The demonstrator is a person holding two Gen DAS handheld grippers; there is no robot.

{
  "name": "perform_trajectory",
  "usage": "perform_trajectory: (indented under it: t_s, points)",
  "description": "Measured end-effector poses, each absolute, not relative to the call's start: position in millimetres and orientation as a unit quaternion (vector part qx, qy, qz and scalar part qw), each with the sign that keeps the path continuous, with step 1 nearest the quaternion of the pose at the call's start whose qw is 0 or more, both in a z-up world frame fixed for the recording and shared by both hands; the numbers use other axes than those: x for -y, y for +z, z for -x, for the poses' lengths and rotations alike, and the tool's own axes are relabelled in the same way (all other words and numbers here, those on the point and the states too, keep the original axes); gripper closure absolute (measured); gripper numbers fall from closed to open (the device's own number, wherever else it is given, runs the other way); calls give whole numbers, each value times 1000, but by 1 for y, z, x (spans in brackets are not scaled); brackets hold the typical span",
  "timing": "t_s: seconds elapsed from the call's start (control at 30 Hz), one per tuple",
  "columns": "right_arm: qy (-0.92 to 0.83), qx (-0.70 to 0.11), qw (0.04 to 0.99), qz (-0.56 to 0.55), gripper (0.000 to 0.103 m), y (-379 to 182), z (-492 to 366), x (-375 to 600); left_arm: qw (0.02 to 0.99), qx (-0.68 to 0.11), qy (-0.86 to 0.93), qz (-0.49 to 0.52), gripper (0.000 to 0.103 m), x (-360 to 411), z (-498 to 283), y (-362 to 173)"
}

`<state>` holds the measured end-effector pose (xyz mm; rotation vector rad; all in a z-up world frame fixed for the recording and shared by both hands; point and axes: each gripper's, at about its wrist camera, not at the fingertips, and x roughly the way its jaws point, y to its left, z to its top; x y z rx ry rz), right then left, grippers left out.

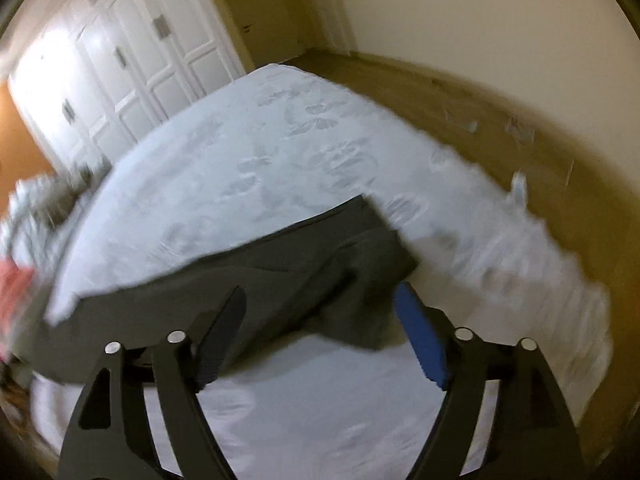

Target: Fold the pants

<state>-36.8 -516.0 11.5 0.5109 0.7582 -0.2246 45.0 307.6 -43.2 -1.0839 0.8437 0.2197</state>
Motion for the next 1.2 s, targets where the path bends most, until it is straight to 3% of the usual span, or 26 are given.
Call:
perform_trajectory:
  t_s: [0.13,0.17,0.2,0.23,0.27,0.3,0.33,0.47,0.53,0.57,0.6,0.63,0.67,0.8,0.87,1.03,1.2]
  points:
    - [-104,-371,873,-300,27,-10,23,510,757,-394,67,518,41,-301,-57,-57]
    - [-121,-387,864,-298,27,-18,16,510,758,-397,57,515,46,-301,-61,-59]
    - [-133,-400,858,-293,27,-23,13,509,764,-402,53,502,66,-300,-66,-59]
    - [-135,-407,856,-288,29,-25,9,509,772,-407,54,485,78,-300,-69,-57]
    - [-135,-404,858,-287,33,-25,6,511,778,-411,53,472,100,-300,-72,-56]
    - [-136,-400,859,-291,36,-24,6,513,782,-415,48,462,101,-300,-75,-54]
    - [-136,-394,859,-298,45,-22,7,516,784,-414,43,460,101,-301,-75,-53]
    - [-134,-366,864,-319,43,-9,9,518,785,-427,48,446,101,-300,-80,-55]
    - [-130,-401,852,-312,38,-25,-8,516,787,-429,50,440,101,-299,-87,-56]
    - [-130,-426,841,-309,42,-38,-18,514,788,-430,50,438,101,-299,-88,-56]
    - [-141,-456,824,-304,52,-55,-30,514,791,-429,52,434,101,-298,-89,-56]
    - [-155,-471,816,-295,80,-64,-37,516,792,-428,53,431,101,-298,-89,-55]
    - [-168,-466,821,-283,100,-62,-40,517,795,-428,52,428,101,-297,-88,-54]
    - [-67,-272,907,-314,100,34,-12,515,804,-425,58,411,101,-301,-90,-51]
    - [-55,-242,921,-299,100,43,-4,517,803,-430,64,409,101,-302,-91,-54]
    - [-128,-441,833,-308,100,-71,-34,543,793,-437,63,420,101,-305,-91,-60]
    - [-118,-412,850,-305,95,-54,-30,542,793,-437,66,419,101,-303,-91,-62]
